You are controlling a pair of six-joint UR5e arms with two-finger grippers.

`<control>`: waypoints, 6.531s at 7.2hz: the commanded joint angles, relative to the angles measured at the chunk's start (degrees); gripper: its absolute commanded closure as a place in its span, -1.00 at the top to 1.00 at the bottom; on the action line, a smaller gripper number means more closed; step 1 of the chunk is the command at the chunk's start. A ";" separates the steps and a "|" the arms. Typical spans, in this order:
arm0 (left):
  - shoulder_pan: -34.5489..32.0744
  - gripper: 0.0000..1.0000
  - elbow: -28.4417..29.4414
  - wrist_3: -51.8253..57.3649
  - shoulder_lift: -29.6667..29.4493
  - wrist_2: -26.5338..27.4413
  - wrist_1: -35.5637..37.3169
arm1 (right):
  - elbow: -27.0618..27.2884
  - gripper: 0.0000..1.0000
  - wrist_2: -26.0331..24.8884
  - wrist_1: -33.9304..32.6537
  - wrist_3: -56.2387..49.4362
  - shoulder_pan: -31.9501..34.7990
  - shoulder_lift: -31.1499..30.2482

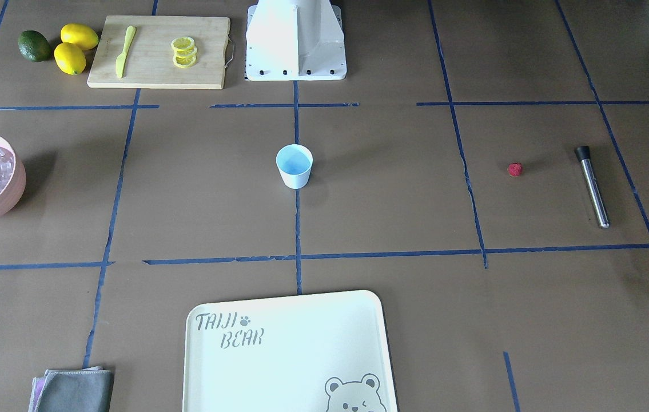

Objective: Mash ice and strawberries in cup
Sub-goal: 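Grasp ice cubes with the right gripper and lift from the bowl, then carry the ice to the light-blue cup and release it inside, then move the right gripper back over the pink bowl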

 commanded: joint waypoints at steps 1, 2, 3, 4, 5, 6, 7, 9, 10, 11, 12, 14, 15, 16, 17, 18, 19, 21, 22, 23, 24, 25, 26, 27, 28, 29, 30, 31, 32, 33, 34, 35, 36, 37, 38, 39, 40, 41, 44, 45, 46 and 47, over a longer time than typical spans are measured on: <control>0.00 1.00 0.09 0.00 -0.09 0.00 0.00 | -1.10 0.88 -2.24 0.54 3.44 -3.86 0.01; 0.00 1.00 0.01 -0.09 -0.09 0.09 -0.09 | -1.72 0.86 -2.42 0.71 3.45 -4.14 0.01; 0.00 1.00 0.01 -0.09 -0.09 0.09 0.00 | -1.99 0.84 -2.42 0.71 3.36 -4.15 -0.08; 0.00 1.00 0.01 -0.09 -0.09 0.09 -0.09 | -3.21 0.77 -2.42 0.80 2.92 -4.15 0.01; 0.00 1.00 0.01 -0.09 -0.09 0.09 -0.09 | -3.31 0.76 -2.42 0.89 3.01 -4.15 0.01; 0.00 1.00 -0.26 -0.09 -0.09 0.09 -0.09 | -3.92 0.76 -2.42 0.89 3.36 -4.15 0.45; 0.00 1.00 -0.35 -0.09 -0.09 0.09 -0.09 | -4.36 0.73 -2.51 0.89 3.36 -4.15 0.71; 0.00 1.00 -0.35 -0.09 -0.09 0.09 -0.09 | -4.36 0.67 -3.29 0.89 3.54 -4.23 0.89; 0.00 1.00 -0.35 -0.09 -0.09 0.09 -0.09 | -4.62 0.66 -3.48 0.80 3.54 -4.23 0.89; 0.00 1.00 -0.35 -0.17 -0.09 0.09 -0.09 | -4.63 0.62 -3.48 0.80 3.54 -4.23 0.89; 0.00 1.00 -0.35 -0.18 -0.09 0.09 -0.09 | -4.63 0.49 -3.56 0.80 3.71 -4.23 0.89; 0.00 1.00 -0.35 -0.18 -0.09 0.09 -0.09 | -4.54 0.04 -3.48 0.89 5.81 -4.23 0.98; 0.00 1.00 -0.35 -0.18 -0.09 0.09 -0.09 | -4.54 -0.26 -3.39 0.89 6.17 -4.23 0.98; 0.00 1.00 -0.35 -0.18 -0.09 0.09 -0.09 | -4.54 -0.77 -3.39 0.89 6.26 -4.23 0.98; 0.00 1.00 -0.35 -0.18 -0.09 0.09 -0.09 | -4.28 -1.00 -3.21 0.89 6.17 -4.15 1.06; 0.00 1.00 -0.35 -0.18 -0.09 0.09 -0.09 | -3.66 -1.00 -2.87 0.89 6.17 -4.06 1.15; 0.00 1.00 -0.43 -0.18 -0.09 0.09 -0.09 | 0.08 -1.00 -3.04 0.02 6.26 -3.71 1.07; 0.00 1.00 -0.61 -0.18 -0.09 0.00 -0.09 | 6.68 -1.00 -3.21 -0.96 6.26 -2.74 0.98; 0.00 1.00 -0.70 -0.18 -0.09 0.00 -0.09 | 9.32 -1.00 -2.87 -0.96 6.78 -2.91 2.11; 0.00 1.00 -0.70 0.00 -0.09 0.00 -0.09 | 10.13 -1.00 -0.95 -0.87 9.83 -3.61 4.99; 0.00 1.00 -0.70 0.17 -0.09 0.09 -0.09 | 10.23 -1.00 1.16 -0.96 13.17 -5.97 9.02; 0.00 1.00 -0.70 0.00 -0.26 0.00 -0.09 | 10.23 -1.00 0.92 -0.96 19.73 -9.99 14.02; 0.00 1.00 -0.87 -0.09 -0.26 -0.17 -0.09 | 9.88 -1.00 0.40 -1.13 27.19 -14.30 19.38; -0.08 1.00 -1.05 0.26 -0.09 -0.44 -0.18 | 9.09 -0.99 -0.48 -1.83 33.53 -18.52 24.74; -0.08 1.00 -1.48 0.26 0.00 -0.53 -0.18 | 7.35 -0.99 -5.27 -4.71 37.86 -22.91 31.32; -0.08 1.00 -1.58 0.26 0.00 -0.53 -0.18 | 4.98 -0.99 -11.59 -9.26 41.47 -28.17 38.17; -0.08 1.00 -1.58 0.18 0.00 -0.53 -0.18 | 0.78 -0.99 -16.87 -10.26 44.46 -32.23 43.38; -0.08 1.00 -1.84 0.18 -0.09 -0.61 -0.18 | -3.35 -0.99 -19.36 -10.10 45.62 -34.27 46.82; -0.08 1.00 -2.10 0.18 -0.09 -0.53 -0.18 | -5.13 -0.98 -21.30 -10.01 46.16 -36.47 47.29; -0.08 1.00 -2.28 0.18 -0.09 -0.53 -0.18 | -5.24 -0.98 -22.10 -10.01 46.34 -37.10 47.38; -0.08 1.00 -2.45 0.18 -0.09 -0.53 -0.18 | -5.68 -0.97 -22.20 -10.01 46.25 -37.28 47.99; -0.08 1.00 -2.46 0.18 -0.09 -0.53 -0.18 | -7.42 -0.92 -22.20 -10.10 46.34 -37.37 49.48; -0.08 1.00 -2.46 0.18 -0.09 -0.53 -0.18 | -7.87 -0.56 -22.11 -10.01 46.25 -37.46 49.84; -0.08 1.00 -2.46 0.18 -0.09 -0.53 -0.18 | -7.88 -0.23 -22.11 -10.01 46.34 -37.46 49.93; -0.08 1.00 -2.46 0.18 -0.09 -0.53 -0.18 | -8.05 0.63 -22.20 -10.10 46.25 -37.46 49.93; -0.08 1.00 -2.46 0.18 -0.09 -0.53 -0.18 | -8.14 0.84 -22.20 -10.19 46.16 -37.46 49.93; -0.08 1.00 -2.46 0.00 -0.09 -0.53 -0.18 | -8.14 0.97 -22.11 -10.19 45.99 -37.46 49.93; -0.08 1.00 -2.46 0.00 -0.09 -0.53 -0.18 | -7.27 0.96 -21.76 -10.53 45.90 -36.59 49.58; 0.00 1.00 -2.11 -0.09 -0.18 -0.70 -0.26 | 5.25 0.98 -9.07 -13.61 32.54 -24.24 33.92; 0.00 1.00 -2.63 -0.17 -0.26 -0.70 -0.27 | 8.87 0.98 -5.01 -13.61 23.75 -18.44 26.71; 0.00 1.00 -2.72 -0.18 -0.26 -0.70 -0.27 | 11.43 0.98 -2.19 -13.35 11.57 -13.34 18.11; 0.00 1.00 -2.72 0.00 -0.26 -0.62 -0.27 | 11.98 0.98 -0.42 -13.00 -0.47 -8.59 11.07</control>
